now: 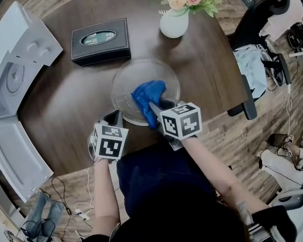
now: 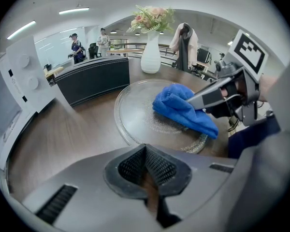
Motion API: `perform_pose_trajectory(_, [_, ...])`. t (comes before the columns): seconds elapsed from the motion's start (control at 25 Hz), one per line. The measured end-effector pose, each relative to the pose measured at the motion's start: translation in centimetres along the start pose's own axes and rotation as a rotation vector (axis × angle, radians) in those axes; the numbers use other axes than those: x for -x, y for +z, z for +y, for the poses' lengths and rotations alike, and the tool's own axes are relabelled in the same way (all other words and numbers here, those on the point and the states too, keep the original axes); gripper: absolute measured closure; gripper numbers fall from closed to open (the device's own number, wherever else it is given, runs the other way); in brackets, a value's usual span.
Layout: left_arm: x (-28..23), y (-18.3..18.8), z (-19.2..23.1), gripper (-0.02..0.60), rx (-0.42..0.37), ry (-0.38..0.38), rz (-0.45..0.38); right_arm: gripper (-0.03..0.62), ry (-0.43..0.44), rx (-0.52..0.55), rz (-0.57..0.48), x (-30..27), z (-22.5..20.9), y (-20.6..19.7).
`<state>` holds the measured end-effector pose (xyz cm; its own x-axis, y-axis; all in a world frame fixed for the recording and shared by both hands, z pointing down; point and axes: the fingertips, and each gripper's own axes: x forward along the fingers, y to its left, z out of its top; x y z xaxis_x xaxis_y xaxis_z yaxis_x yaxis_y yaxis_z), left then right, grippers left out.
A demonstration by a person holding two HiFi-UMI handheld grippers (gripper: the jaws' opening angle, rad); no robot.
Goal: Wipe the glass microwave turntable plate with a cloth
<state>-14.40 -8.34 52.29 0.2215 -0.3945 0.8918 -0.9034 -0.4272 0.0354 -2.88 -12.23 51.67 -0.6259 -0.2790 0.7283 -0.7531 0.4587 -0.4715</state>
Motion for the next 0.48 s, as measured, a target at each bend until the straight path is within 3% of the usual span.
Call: perform_pose_trajectory(0.48, [0.1,-0.1,0.0,0.578,0.024,-0.012,0.008,0.543,-0.115,-0.016,-0.046,3.4,-5.5,0.8])
